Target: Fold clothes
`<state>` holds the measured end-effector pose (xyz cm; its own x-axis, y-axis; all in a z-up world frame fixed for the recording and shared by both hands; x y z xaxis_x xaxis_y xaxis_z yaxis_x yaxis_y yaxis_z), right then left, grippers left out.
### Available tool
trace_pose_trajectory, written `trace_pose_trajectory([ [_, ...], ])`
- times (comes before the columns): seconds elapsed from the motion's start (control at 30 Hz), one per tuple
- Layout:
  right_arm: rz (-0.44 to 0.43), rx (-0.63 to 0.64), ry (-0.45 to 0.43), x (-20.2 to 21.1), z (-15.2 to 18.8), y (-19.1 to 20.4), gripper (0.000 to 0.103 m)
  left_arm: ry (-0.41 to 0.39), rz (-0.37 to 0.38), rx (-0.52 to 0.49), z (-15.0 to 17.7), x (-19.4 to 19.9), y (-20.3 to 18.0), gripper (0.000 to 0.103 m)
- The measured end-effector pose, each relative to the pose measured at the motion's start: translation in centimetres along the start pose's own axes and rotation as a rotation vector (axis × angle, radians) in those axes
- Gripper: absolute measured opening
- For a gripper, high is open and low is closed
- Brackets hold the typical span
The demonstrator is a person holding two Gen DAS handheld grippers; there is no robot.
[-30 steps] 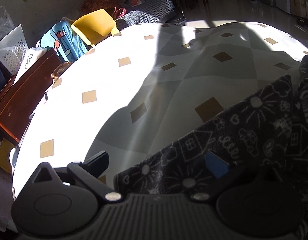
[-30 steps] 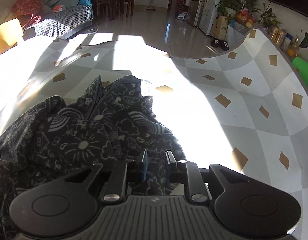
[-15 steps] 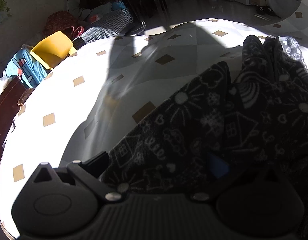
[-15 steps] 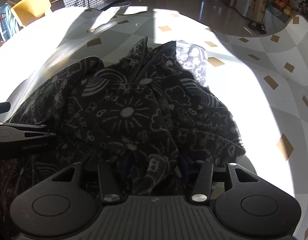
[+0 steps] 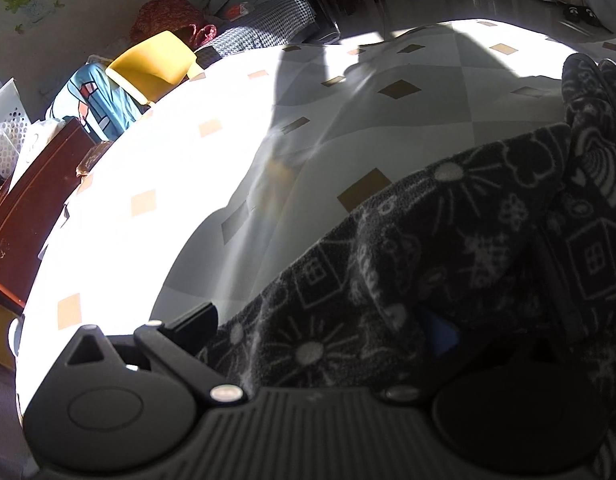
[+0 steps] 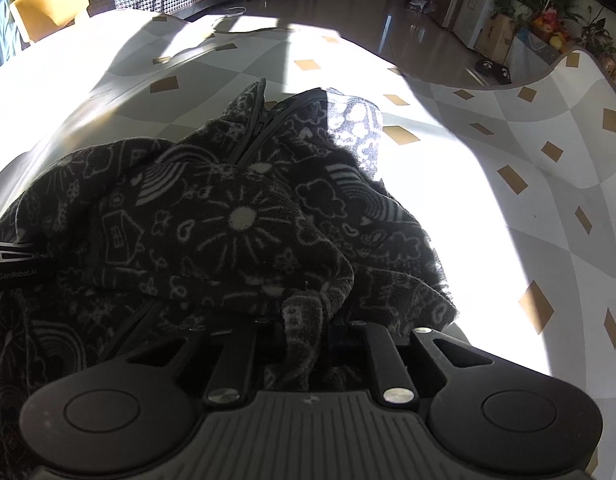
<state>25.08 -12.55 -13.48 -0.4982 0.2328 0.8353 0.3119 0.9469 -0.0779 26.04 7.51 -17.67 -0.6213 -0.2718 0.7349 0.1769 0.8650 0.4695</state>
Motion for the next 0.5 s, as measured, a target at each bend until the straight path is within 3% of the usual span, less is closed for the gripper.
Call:
trace_pose_trajectory([
  [0.5,0.234,-0.069,-0.018,0.6,-0.8,-6.3,0.012,0.136,-0.176,0.091,3.2,-0.5,5.4,0.103],
])
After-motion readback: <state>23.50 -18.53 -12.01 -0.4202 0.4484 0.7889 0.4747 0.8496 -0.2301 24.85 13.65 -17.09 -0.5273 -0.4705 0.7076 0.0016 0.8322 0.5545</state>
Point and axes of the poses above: each gripper's, at about its wrist camera, not at the fingertips, and x roughly against the way its jaws point, y to its left, z to its underside, the point moved 7 cm from there along -x, roughly the way its jaws point, and after that the axes turned 10 degrees about -x, right-handed, at the moved point
